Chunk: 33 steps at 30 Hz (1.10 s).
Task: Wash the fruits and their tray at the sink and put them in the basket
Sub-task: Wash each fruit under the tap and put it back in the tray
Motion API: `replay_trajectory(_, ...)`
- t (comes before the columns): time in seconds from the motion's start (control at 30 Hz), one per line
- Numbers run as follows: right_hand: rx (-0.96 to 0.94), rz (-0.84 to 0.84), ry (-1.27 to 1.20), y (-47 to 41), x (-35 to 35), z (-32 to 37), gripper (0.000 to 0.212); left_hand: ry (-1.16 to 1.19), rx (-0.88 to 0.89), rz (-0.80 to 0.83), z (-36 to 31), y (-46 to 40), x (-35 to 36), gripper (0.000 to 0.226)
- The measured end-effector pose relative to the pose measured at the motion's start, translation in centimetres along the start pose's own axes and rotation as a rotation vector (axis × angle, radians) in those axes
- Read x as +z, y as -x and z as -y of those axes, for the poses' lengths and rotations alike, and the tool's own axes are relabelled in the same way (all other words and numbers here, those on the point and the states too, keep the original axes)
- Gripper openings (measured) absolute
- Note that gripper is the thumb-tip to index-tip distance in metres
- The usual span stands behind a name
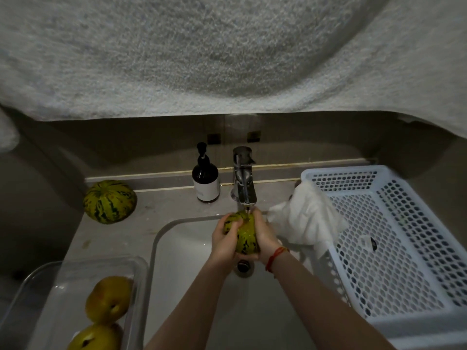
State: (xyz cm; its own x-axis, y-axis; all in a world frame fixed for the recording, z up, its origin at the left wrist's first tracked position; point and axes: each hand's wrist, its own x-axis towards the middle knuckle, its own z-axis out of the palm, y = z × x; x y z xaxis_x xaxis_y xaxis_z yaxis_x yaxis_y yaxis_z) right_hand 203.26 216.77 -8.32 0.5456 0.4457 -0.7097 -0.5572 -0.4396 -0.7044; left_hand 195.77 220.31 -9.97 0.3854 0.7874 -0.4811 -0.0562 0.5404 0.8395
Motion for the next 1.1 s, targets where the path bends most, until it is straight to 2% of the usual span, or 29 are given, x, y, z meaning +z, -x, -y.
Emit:
replay_trajectory(0.07,0.029,0.027,-0.078,0.3,0.0,-0.1,0.046,-0.031,0.023,0.033,0.2,-0.2,-0.2,0.024)
replay_trajectory(0.2,-0.423,-0.059,-0.015,0.1,-0.1,-1.6,0.009,0.023,-0.018,0.123,-0.2,-0.2,-0.3,0.029)
replay_trajectory(0.23,-0.506,-0.036,-0.031,0.2,-0.2,-2.1,0.007,0.042,-0.054,0.143,-0.4,-0.2,-0.4,0.031)
replay_trajectory(0.33,-0.656,0.022,0.036,-0.1,-0.4,-3.4,0.044,0.094,-0.243,0.189,-1.4,-0.1,-0.5,0.04)
replay_trajectory(0.4,-0.743,0.074,0.127,0.0,-0.3,-3.6,0.057,0.157,-0.389,0.228,-2.1,0.0,-0.9,0.044)
replay_trajectory(0.47,-0.767,0.136,0.207,-0.2,-0.5,-3.5,0.065,0.203,-0.462,0.275,-2.3,0.1,-1.4,0.043)
replay_trajectory(0.53,-0.697,0.198,0.179,-0.3,-0.8,-3.3,0.058,0.159,-0.424,0.258,-2.1,0.1,-1.5,0.038)
replay_trajectory(0.57,-0.618,0.223,0.085,0.0,-0.7,-2.9,0.046,0.102,-0.339,0.214,-1.8,-0.1,-1.6,0.036)
replay_trajectory(0.63,-0.467,0.158,-0.039,0.4,-0.2,-2.3,0.016,0.008,-0.132,0.148,-1.1,-0.1,-1.6,0.035)
replay_trajectory(0.67,-0.41,0.094,-0.01,0.3,0.1,-2.0,0.011,-0.004,-0.073,0.146,-0.9,0.0,-1.6,0.033)
replay_trajectory(0.73,-0.223,0.068,-0.001,0.3,0.5,-1.1,0.02,0.018,-0.002,0.168,-0.4,0.3,-1.8,0.029)
replay_trajectory(0.8,0.04,0.118,-0.047,0.7,0.5,0.1,0.035,0.013,0.074,0.223,-0.3,0.5,-2.0,0.033)
replay_trajectory(0.83,0.106,0.107,-0.083,0.8,0.6,0.4,0.037,-0.004,0.107,0.248,-0.3,0.4,-2.0,0.036)
replay_trajectory(0.87,0.092,0.08,-0.102,0.8,0.7,0.5,0.034,-0.019,0.13,0.252,-0.2,0.2,-2.0,0.037)
replay_trajectory(0.9,0.014,0.046,-0.117,0.8,0.9,0.4,0.028,-0.023,0.137,0.239,-0.4,0.1,-1.9,0.034)
replay_trajectory(0.97,-0.329,-0.013,-0.074,0.5,1.2,-0.6,0.012,0.028,0.04,0.198,-0.8,-0.3,-1.6,0.026)
replay_trajectory(1.03,-0.649,-0.02,0.066,0.5,1.0,-1.7,0.024,0.187,-0.184,0.235,-1.4,-0.7,-1.6,0.039)
replay_trajectory(1.1,-0.798,-0.015,0.163,0.4,0.8,-2.2,0.033,0.242,-0.367,0.303,-2.5,-0.7,-2.0,0.045)
